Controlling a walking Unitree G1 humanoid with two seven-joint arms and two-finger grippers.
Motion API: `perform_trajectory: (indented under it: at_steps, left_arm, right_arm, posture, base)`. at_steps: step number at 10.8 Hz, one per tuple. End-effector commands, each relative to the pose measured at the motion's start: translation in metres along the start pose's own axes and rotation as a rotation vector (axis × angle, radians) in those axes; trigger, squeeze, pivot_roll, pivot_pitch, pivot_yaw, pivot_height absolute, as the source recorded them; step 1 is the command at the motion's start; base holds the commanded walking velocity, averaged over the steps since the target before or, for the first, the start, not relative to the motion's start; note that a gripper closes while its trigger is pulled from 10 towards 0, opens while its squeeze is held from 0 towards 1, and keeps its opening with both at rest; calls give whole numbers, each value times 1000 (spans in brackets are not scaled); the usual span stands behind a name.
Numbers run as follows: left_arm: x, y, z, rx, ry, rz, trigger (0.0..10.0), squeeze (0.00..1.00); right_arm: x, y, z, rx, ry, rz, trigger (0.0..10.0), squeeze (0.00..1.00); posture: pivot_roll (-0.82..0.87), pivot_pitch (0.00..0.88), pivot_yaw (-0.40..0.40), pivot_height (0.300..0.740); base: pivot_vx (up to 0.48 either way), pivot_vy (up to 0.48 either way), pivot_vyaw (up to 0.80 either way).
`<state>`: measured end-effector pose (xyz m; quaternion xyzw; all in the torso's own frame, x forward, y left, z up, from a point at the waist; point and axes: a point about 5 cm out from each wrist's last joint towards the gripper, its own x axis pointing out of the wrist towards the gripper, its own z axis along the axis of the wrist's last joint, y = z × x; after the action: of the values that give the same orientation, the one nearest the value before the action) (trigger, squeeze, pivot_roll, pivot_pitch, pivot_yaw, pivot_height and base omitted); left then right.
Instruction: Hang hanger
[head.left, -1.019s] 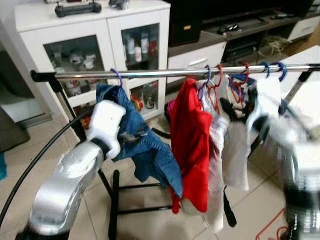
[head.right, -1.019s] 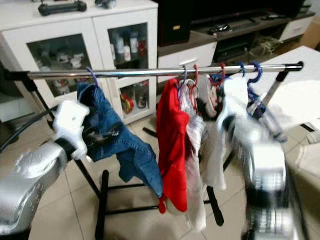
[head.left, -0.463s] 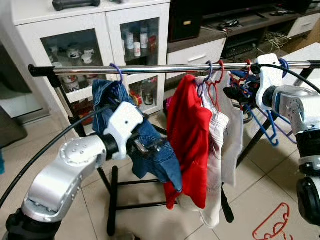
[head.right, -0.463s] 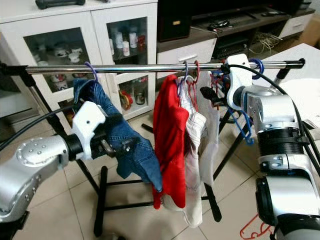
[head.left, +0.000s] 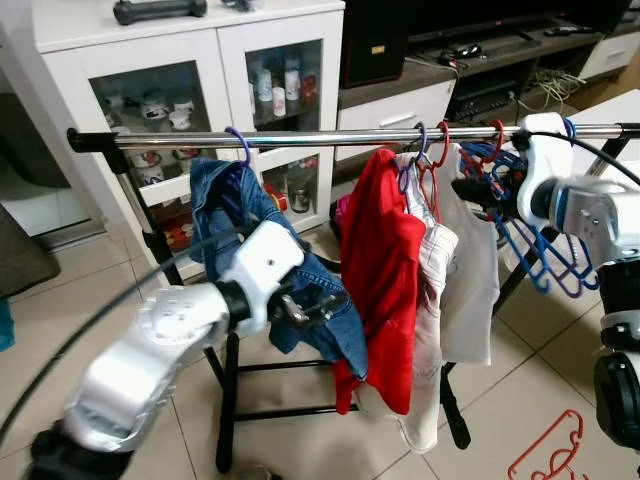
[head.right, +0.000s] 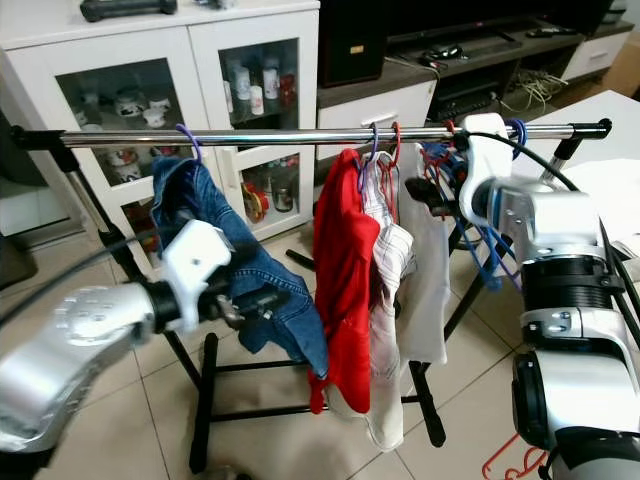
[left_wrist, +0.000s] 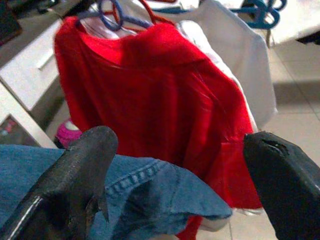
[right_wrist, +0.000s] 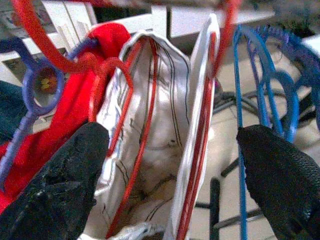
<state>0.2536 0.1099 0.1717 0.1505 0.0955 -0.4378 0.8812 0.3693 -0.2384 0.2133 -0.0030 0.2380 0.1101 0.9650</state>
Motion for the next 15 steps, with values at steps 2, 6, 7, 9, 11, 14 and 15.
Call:
perform_trajectory:
  at_steps: [2,6,7,9,11,14,15]
  left_arm:
    - [4,-3,6,27,-23,-34,10000,0]
    - [6,-5,5,27,-23,-62,10000,0]
    - [8,-7,4,28,-19,-68,10000,0]
    - [10,-10,3,23,-16,-72,10000,0]
    - [9,-10,1,18,-5,-68,10000,0]
    - [9,-8,0,20,7,-56,10000,0]
    - [9,-9,-1,16,10,-51,10000,0]
  right_arm:
    - [-3,-6,0,44,-6,-7,10000,0]
    - [-8,-12,10,109,-25,28,0,0]
    - [-3,-10,6,114,-8,32,0,0]
    - [9,-2,5,112,8,26,0,0]
    - [21,8,8,83,-1,10,0,0]
    - [32,13,8,47,0,-25,0,0]
    - [35,13,11,67,-18,-36,0,0]
  posture:
    - [-26,0,15,740]
    - [-39,0,18,740]
    - [-44,0,17,740]
    - [-46,0,3,740]
    - [-40,0,-1,740]
    - [-31,0,-9,740]
    - [-29,0,-12,740]
  base:
    - [0,0,0]
    - [0,0,0]
    - [0,0,0]
    - [0,0,0]
    - [0,0,0]
    - [0,0,0]
    - [0,0,0]
